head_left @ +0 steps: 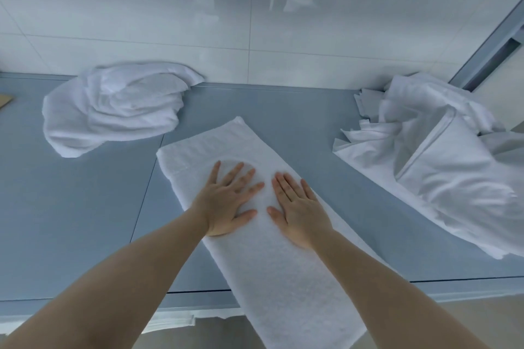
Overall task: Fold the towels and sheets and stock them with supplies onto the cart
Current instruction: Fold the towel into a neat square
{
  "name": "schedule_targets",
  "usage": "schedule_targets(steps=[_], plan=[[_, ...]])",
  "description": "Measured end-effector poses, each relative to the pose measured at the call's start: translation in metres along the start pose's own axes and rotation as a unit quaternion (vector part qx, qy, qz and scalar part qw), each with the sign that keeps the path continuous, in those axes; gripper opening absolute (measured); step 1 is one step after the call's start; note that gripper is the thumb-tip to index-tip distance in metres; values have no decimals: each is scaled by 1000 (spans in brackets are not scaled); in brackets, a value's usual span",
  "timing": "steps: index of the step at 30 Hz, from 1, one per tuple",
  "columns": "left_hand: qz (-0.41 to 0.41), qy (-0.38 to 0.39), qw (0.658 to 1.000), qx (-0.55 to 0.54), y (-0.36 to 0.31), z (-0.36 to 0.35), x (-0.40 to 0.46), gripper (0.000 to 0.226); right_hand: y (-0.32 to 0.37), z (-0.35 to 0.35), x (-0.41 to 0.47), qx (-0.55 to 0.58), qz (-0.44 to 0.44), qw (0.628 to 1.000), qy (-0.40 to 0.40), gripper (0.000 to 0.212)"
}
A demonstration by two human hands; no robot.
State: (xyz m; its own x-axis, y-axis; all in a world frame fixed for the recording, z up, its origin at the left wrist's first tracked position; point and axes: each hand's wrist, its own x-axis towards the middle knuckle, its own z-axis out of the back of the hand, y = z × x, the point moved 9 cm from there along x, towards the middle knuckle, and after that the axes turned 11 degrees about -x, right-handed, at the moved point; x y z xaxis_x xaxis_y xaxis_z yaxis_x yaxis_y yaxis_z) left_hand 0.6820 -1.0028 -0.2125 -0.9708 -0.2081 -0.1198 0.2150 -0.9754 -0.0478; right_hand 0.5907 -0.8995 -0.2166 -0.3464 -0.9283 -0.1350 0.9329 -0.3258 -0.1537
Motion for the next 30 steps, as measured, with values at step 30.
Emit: schedule_targets(steps=[30], plan=[[244,-175,948,-103,84,19,58,60,26,51,139,191,-3,976,-102,49]])
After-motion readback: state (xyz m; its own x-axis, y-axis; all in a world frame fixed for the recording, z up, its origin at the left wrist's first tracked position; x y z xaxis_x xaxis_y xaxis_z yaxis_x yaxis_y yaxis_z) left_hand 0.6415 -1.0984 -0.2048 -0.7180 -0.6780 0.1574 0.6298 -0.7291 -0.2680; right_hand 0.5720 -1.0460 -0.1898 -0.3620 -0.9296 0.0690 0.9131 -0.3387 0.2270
